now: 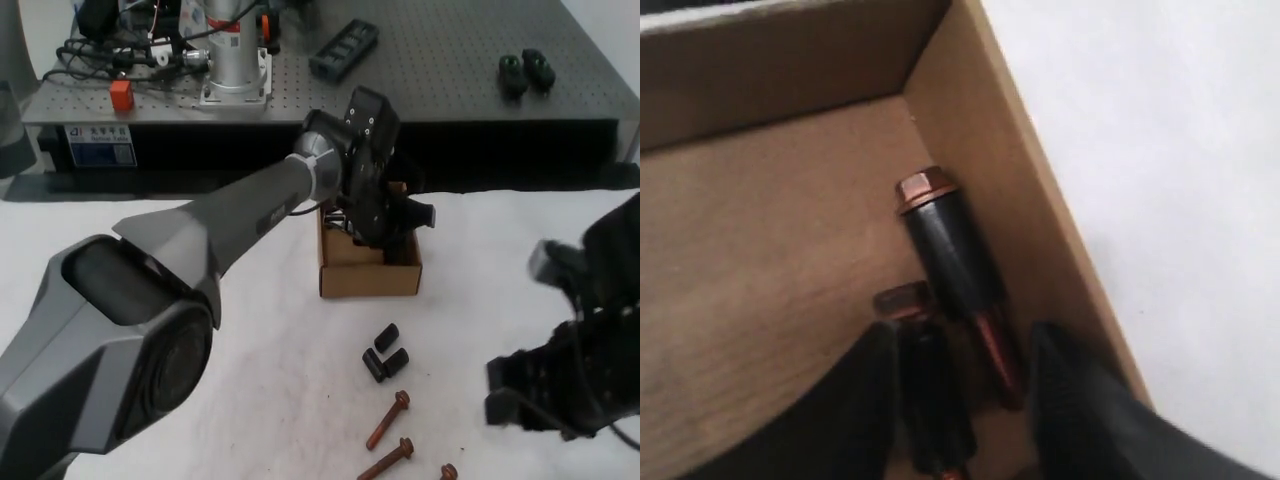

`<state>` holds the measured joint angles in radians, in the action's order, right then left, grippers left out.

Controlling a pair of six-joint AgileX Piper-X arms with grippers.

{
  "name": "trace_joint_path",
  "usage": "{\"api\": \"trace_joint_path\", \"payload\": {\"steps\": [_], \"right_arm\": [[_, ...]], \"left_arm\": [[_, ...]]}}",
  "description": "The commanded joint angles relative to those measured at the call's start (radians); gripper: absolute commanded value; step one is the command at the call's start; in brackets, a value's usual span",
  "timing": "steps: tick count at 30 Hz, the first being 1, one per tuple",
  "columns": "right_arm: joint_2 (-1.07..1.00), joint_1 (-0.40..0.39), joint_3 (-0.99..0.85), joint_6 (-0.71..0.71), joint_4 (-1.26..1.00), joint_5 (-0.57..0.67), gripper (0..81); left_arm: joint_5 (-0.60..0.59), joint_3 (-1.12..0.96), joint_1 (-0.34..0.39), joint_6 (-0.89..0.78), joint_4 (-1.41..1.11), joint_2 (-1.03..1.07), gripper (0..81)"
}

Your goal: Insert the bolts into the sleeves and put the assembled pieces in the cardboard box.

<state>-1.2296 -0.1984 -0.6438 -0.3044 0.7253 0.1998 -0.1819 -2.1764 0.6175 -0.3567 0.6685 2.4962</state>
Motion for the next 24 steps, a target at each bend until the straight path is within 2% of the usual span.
{"api": "trace_joint_path", "payload": {"steps": [1, 3, 6, 11, 15, 18, 24], "right_arm": [[-0.013, -0.01, -0.002, -0.019, -0.016, -0.007, 37.2], [-0.054, -0.046, -0.002, -0.025, -0.045, -0.01, 37.2], [-0.095, -0.077, -0.004, -0.034, -0.094, -0.01, 37.2], [-0.094, -0.064, -0.009, -0.029, -0.088, -0.093, 37.2], [-0.068, 0.013, -0.011, -0.008, -0.124, -0.085, 37.2], [-0.078, 0.06, -0.034, -0.002, -0.169, -0.019, 37.2], [-0.25, 0.009, -0.254, 0.101, -0.138, -0.022, 37.2]], "left_arm": [[0.005, -0.014, -0.003, 0.002, 0.055, -0.047, 33.1], [0.02, -0.014, -0.009, 0.035, 0.088, -0.084, 33.1], [0.122, -0.014, -0.015, 0.104, 0.171, -0.16, 33.1], [0.236, 0.058, -0.013, 0.268, 0.337, -0.31, 33.1], [0.292, 0.286, -0.005, 0.308, 0.335, -0.45, 33.0], [0.293, 0.512, -0.005, 0.289, 0.283, -0.583, 33.0], [0.306, 0.934, -0.005, 0.243, 0.124, -0.869, 33.0]]}}
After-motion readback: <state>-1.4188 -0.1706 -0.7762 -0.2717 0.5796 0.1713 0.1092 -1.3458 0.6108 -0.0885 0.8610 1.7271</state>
